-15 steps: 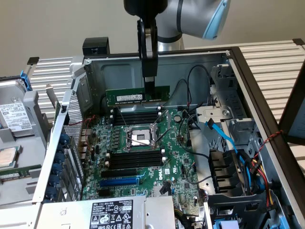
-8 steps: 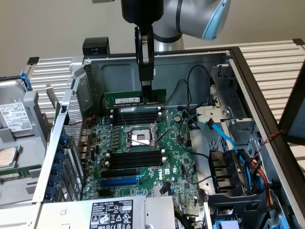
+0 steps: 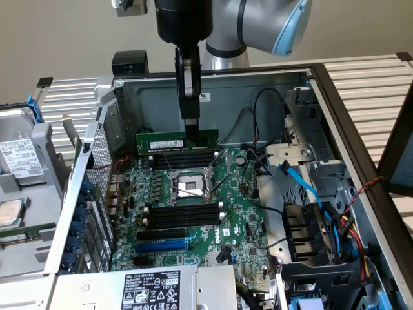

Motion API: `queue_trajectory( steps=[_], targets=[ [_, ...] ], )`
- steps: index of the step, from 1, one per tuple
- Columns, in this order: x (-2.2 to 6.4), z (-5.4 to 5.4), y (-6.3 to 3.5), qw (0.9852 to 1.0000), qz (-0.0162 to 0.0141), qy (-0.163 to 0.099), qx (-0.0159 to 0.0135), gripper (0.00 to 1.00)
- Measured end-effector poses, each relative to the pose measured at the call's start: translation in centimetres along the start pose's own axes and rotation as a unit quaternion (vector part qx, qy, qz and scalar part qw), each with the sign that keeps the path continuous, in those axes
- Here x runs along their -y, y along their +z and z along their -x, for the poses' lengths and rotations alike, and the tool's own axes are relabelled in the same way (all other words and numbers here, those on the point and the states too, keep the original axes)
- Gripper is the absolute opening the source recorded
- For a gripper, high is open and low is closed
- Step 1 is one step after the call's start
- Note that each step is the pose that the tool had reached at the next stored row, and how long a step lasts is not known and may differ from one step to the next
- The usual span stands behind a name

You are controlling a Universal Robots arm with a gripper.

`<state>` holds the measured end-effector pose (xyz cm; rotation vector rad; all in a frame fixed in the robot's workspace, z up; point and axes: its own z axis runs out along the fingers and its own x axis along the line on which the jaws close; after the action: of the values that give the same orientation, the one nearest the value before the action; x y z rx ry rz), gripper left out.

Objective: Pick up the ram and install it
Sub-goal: 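Insert the ram into the slot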

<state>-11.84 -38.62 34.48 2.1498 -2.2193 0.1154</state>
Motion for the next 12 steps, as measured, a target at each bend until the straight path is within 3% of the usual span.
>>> queue_trajectory(
  steps=[6, 12],
  targets=[
    [-0.08, 0.1, 1.04, 0.9996, 0.0009, 0.027, -0.0004, 0.13],
    [-0.10, 0.2, 2.13, 0.9996, 0.0011, 0.028, -0.0005, 0.13]
  ],
)
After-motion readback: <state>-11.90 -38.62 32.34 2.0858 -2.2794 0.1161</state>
